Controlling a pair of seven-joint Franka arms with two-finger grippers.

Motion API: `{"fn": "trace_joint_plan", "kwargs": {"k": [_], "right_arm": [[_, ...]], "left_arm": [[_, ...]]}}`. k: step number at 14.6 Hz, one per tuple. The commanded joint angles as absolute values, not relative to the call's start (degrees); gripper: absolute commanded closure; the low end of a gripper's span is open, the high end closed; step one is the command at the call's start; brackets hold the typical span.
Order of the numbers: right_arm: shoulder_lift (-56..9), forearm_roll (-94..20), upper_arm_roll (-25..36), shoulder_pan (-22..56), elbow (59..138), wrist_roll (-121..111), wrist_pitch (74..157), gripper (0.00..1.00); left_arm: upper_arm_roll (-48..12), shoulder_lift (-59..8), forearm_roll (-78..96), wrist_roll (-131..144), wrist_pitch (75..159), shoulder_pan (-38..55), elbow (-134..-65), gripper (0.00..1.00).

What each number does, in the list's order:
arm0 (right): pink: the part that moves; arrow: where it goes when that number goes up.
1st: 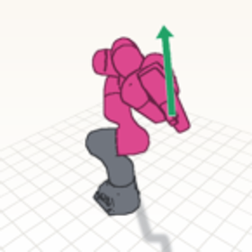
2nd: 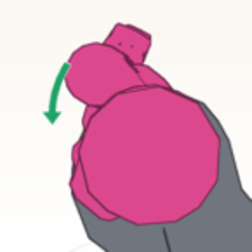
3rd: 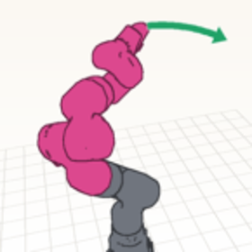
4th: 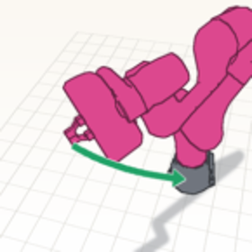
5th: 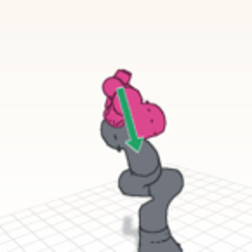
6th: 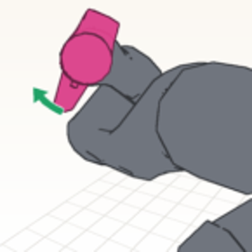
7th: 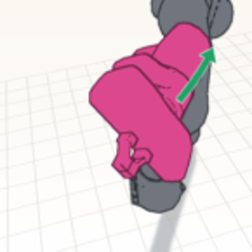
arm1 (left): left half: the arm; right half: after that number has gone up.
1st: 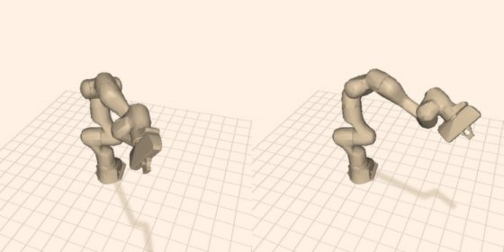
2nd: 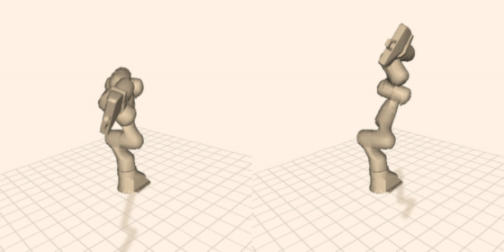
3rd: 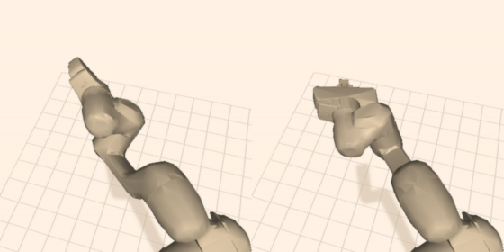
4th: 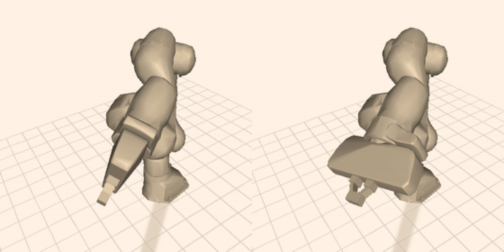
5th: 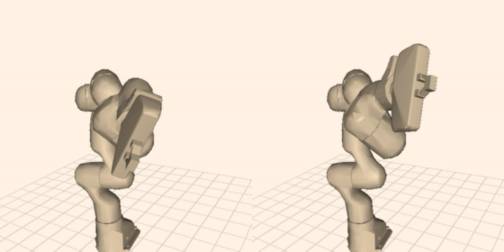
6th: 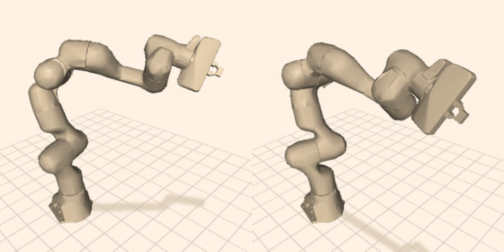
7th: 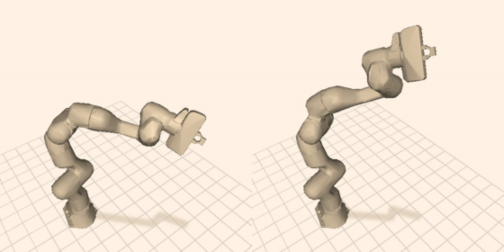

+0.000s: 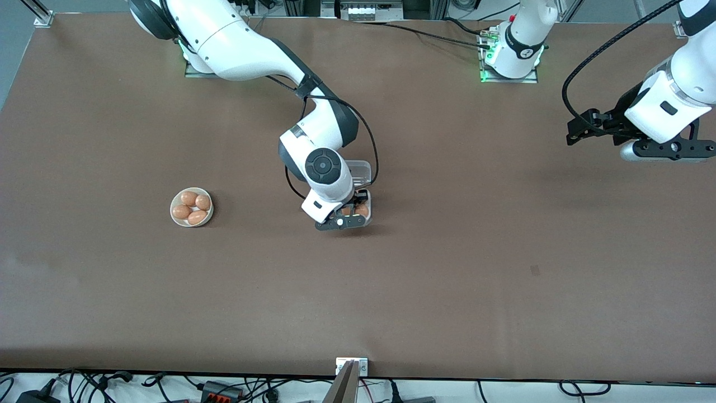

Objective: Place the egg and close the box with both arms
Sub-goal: 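Lower the egg into the empty slot and open the right gripper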

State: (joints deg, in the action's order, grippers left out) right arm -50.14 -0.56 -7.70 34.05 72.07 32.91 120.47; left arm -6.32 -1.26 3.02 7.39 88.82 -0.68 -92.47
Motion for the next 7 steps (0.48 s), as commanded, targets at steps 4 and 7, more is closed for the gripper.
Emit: {"fn": "trace_joint_plan", "kwargs": {"k": [4,7], "right_arm": [[-50.36,-1.67,-7.74,33.58,70.05,33.84,119.71,0.00],[-49.13,-1.58,-7.12,32.88,69.96,33.84,116.91,0.00]], "left_arm": [[-6.50,-1.58,2.37,6.77,87.19,-0.79,-91.14,0.00],[-6.50,-1.58,2.37,7.12,87.19,-0.70,-91.14,0.00]]}}
